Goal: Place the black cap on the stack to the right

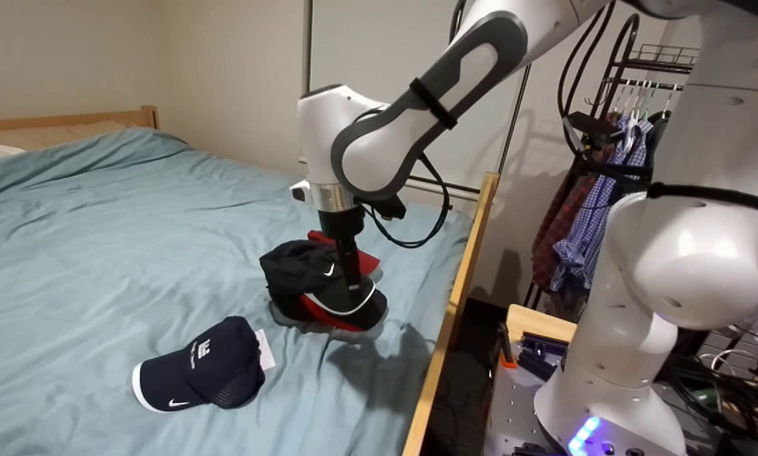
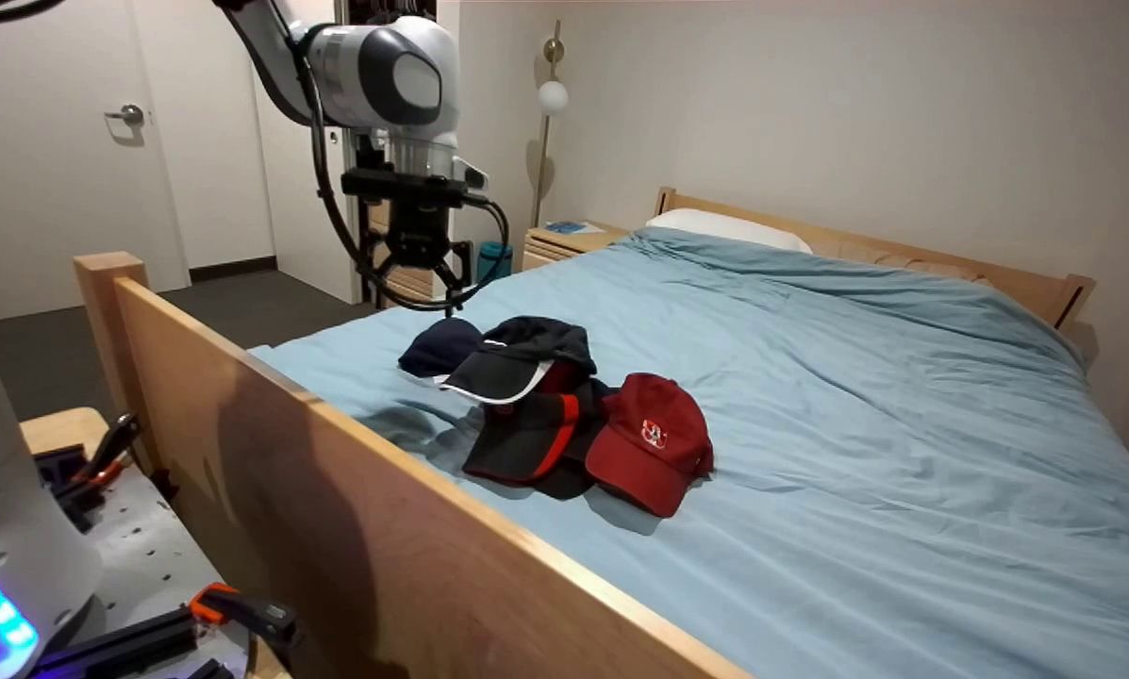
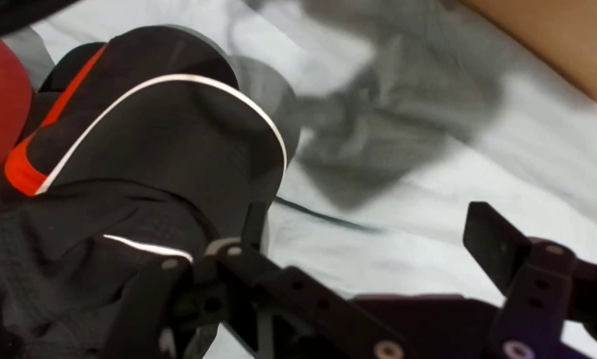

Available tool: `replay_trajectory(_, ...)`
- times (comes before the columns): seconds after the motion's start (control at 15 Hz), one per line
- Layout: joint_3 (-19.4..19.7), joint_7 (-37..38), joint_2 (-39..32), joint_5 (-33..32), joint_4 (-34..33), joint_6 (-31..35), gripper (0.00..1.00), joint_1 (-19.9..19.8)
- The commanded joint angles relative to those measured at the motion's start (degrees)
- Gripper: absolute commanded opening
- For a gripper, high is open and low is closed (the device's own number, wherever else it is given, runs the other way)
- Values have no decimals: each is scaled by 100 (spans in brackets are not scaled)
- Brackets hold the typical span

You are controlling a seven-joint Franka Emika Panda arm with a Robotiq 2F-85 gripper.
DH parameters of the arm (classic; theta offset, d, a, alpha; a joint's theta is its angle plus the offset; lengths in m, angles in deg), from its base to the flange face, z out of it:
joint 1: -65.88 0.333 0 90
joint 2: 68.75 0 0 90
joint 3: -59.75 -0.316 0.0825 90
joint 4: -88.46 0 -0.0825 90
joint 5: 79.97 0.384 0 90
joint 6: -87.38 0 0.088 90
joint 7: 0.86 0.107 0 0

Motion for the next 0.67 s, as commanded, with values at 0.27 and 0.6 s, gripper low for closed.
replay_trajectory(0.27, 94, -627, -39, -679, 48, -373, 100, -48)
replay_trajectory(0.6, 117, -656, -262, -2445, 35, -644, 100, -56)
